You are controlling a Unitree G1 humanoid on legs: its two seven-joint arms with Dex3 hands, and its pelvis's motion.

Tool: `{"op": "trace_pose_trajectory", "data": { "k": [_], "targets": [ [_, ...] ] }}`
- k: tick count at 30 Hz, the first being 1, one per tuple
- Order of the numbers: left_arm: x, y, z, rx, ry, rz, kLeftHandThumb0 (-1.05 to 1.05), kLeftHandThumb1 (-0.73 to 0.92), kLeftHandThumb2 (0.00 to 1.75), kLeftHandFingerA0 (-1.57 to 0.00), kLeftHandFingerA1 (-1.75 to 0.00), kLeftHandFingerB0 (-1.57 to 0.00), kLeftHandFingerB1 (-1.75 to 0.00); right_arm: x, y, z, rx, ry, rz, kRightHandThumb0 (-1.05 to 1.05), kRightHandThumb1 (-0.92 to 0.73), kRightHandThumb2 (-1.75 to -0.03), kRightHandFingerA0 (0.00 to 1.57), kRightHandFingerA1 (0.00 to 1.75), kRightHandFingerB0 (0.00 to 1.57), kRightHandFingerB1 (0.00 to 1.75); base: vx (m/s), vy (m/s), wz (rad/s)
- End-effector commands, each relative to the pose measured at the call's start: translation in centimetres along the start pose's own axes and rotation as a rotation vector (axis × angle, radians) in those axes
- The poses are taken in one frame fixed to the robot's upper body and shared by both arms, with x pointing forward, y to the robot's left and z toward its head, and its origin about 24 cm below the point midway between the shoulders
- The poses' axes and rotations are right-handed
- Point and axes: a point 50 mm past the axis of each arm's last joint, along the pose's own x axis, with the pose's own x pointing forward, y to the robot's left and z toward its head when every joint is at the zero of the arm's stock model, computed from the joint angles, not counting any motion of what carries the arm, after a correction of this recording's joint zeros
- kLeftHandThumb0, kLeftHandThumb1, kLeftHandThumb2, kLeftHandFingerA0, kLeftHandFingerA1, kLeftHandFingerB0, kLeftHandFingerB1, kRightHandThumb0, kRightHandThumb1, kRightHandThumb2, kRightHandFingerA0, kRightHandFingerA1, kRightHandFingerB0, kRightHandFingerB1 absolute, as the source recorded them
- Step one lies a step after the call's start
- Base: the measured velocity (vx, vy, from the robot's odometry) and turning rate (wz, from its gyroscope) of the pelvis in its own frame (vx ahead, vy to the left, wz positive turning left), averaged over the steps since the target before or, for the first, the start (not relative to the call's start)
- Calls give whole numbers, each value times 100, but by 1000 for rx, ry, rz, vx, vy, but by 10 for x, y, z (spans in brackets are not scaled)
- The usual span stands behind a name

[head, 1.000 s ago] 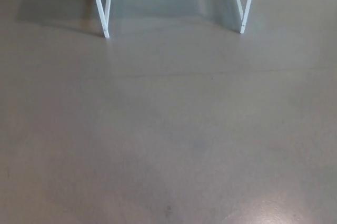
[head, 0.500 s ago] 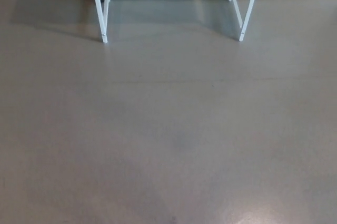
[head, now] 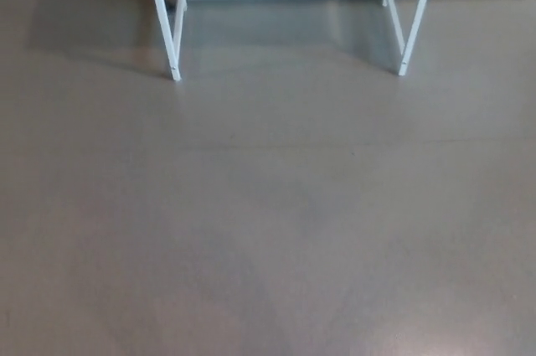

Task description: The robot walk towards a table in front and uses its left hand to pick up the pot from the base and places it on the table

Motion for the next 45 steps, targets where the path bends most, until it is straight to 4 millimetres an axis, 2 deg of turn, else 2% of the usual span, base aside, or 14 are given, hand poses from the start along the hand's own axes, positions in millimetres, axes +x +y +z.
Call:
{"op": "trace_pose_trajectory", "data": {
  "k": [1,8,9,15,20,21,29,30,33,36,38,42,43,45],
  "targets": [
    [-4,4,-2,22,-5,16,-26,35,90,-9,-51,-8,-50,-4,-2,-6,-1,19,-10,-93,-26,-66,62,59,56,52,167,-120,-1],
    [-3,5,-1,24,-10,20,-26,36,91,-8,-51,-8,-50,-2,-2,-4,-11,12,-10,-94,-26,-66,62,60,55,53,154,8,-8],
    [-3,5,-1,30,-10,21,-50,54,58,-27,-31,-20,-28,-2,-2,-4,-12,13,-10,-93,-27,-67,61,61,55,54,128,140,-17],
    [-2,5,0,20,-11,18,-54,45,69,-20,-38,-16,-36,-2,-2,-3,-25,16,-12,-105,-30,-66,69,63,54,52,324,88,-11],
    [-9,6,-8,50,9,19,-56,45,70,-21,-39,-17,-36,-6,2,-12,-7,34,2,-92,-26,-66,60,61,56,53,223,87,6],
    [-12,5,-11,56,18,23,-52,53,57,-29,-31,-23,-29,-7,3,-14,-20,42,1,-105,-26,-65,68,67,56,56,222,20,10],
    [-17,5,-19,74,39,24,-55,53,56,-28,-30,-23,-28,-12,6,-23,-10,69,14,-105,-26,-63,67,65,56,53,279,-115,15],
    [-19,6,-21,76,44,21,-62,45,72,-21,-40,-17,-37,-13,8,-26,-24,78,18,-90,-41,-54,60,62,52,55,327,-259,-5],
    [-22,6,-25,80,50,17,-62,45,72,-21,-40,-17,-37,-15,9,-29,-46,91,23,-90,-41,-54,60,62,52,55,286,-158,-3],
    [-25,7,-29,90,75,26,-62,45,72,-23,-39,-18,-37,-17,12,-33,-47,102,26,-94,-26,-67,59,64,54,57,234,36,-14],
    [-24,7,-28,92,73,22,-61,46,72,-21,-39,-17,-37,-17,12,-33,-33,103,31,-89,-39,-54,60,63,53,55,241,140,-17],
    [-23,6,-27,73,74,18,-60,45,72,-21,-39,-17,-37,-16,11,-32,-30,100,32,-93,-26,-66,58,64,54,58,302,282,-28],
    [-23,6,-28,76,74,21,-60,45,72,-22,-39,-17,-37,-16,11,-32,-38,100,32,-90,-40,-54,59,65,53,56,275,361,-39],
    [-23,6,-28,78,74,22,-60,45,72,-22,-39,-17,-37,-16,11,-32,-41,100,32,-90,-40,-54,59,65,53,56,250,210,-2]
  ]
}}
